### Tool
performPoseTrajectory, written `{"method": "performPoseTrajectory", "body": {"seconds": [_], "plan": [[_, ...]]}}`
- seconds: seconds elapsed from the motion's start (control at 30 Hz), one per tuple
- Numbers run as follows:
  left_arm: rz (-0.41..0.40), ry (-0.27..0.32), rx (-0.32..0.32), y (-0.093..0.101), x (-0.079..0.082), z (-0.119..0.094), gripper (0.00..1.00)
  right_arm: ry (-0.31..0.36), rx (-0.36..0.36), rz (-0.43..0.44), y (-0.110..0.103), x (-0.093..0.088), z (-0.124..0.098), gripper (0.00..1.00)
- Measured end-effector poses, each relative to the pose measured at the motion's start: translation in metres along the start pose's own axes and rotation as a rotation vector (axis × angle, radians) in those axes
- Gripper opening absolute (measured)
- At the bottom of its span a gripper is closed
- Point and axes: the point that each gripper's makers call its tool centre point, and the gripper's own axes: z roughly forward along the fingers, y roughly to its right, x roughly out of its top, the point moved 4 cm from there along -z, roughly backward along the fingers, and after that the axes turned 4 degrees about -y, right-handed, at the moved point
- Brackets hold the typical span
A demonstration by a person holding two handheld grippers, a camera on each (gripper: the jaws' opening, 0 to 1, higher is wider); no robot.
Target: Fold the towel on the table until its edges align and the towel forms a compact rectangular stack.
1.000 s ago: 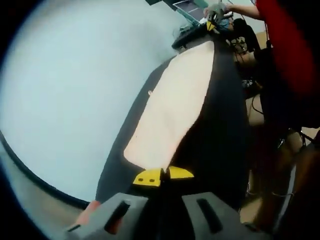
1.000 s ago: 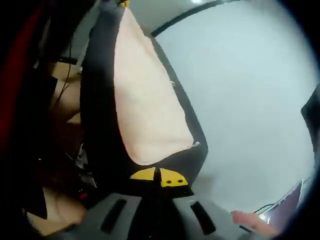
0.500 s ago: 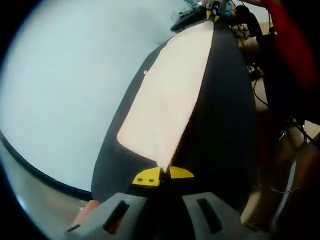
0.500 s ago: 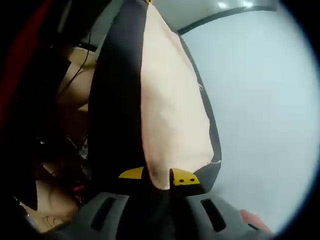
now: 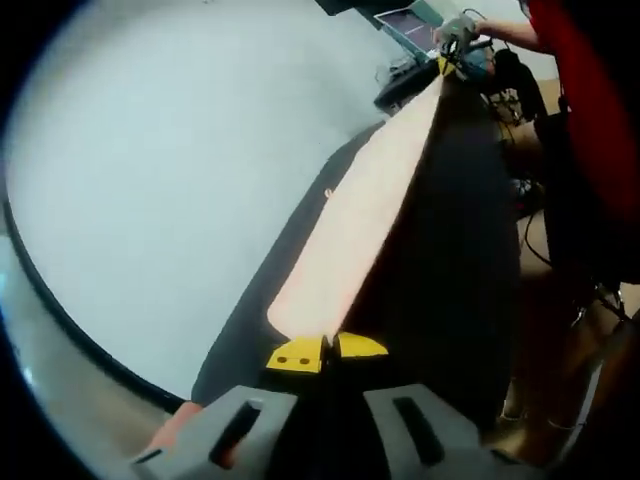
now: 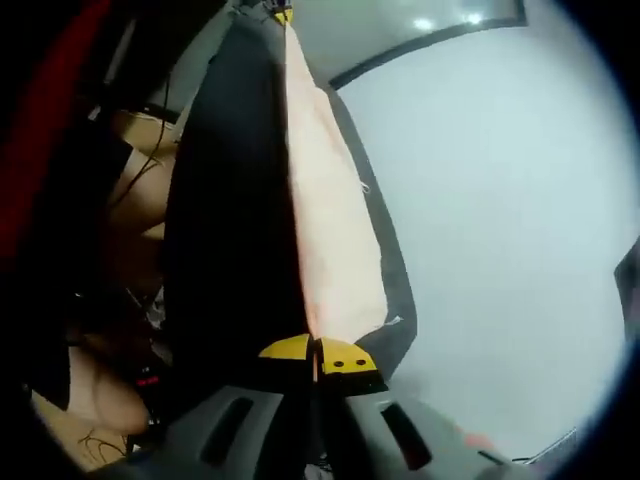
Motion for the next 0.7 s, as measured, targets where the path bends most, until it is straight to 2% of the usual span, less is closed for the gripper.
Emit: {"method": "performPoseTrajectory", "body": {"seconds": [0.1, 0.17, 0.2, 0.23, 0.27, 0.3, 0.37, 0.43, 0.5, 0.6, 0.67, 0.7], "plan": [[0.004, 0.014, -0.051, 0.012, 0.011, -0.005, 0.0, -0.013, -0.085, 0.056, 0.023, -0.011, -0.021, 0.0], [-0.019, 0.04, -0.074, 0.018, 0.019, -0.01, 0.0, 0.001, -0.098, 0.099, 0.029, -0.015, -0.033, 0.0], [-0.025, 0.045, -0.09, 0.021, 0.02, -0.012, 0.0, 0.013, -0.072, 0.131, 0.025, -0.016, -0.037, 0.0], [-0.018, 0.017, -0.112, 0.026, 0.017, -0.013, 0.0, 0.015, -0.022, 0.151, 0.015, -0.016, -0.035, 0.0], [0.015, -0.038, -0.124, 0.029, 0.011, -0.012, 0.0, 0.009, 0.022, 0.123, 0.003, -0.016, -0.031, 0.0], [0.012, -0.075, -0.156, 0.034, 0.007, -0.011, 0.0, -0.012, 0.048, 0.065, -0.008, -0.017, -0.026, 0.0], [-0.006, -0.079, -0.22, 0.044, 0.004, -0.011, 0.0, -0.059, 0.111, 0.006, -0.028, -0.024, -0.019, 0.0], [-0.001, -0.104, -0.276, 0.053, 0.004, -0.016, 0.0, -0.06, 0.119, 0.015, -0.033, -0.025, -0.02, 0.0], [0.035, -0.136, -0.276, 0.055, 0.009, -0.023, 0.0, -0.054, 0.111, 0.027, -0.031, -0.024, -0.028, 0.0], [0.047, -0.126, -0.268, 0.049, 0.023, -0.037, 0.0, -0.037, 0.078, 0.04, -0.019, -0.021, -0.043, 0.0], [0.065, -0.132, -0.244, 0.044, 0.024, -0.038, 0.0, -0.023, 0.09, 0.058, -0.018, -0.021, -0.044, 0.0], [0.072, -0.154, -0.244, 0.043, 0.02, -0.035, 0.0, -0.02, 0.114, 0.061, -0.023, -0.023, -0.041, 0.0]]}}
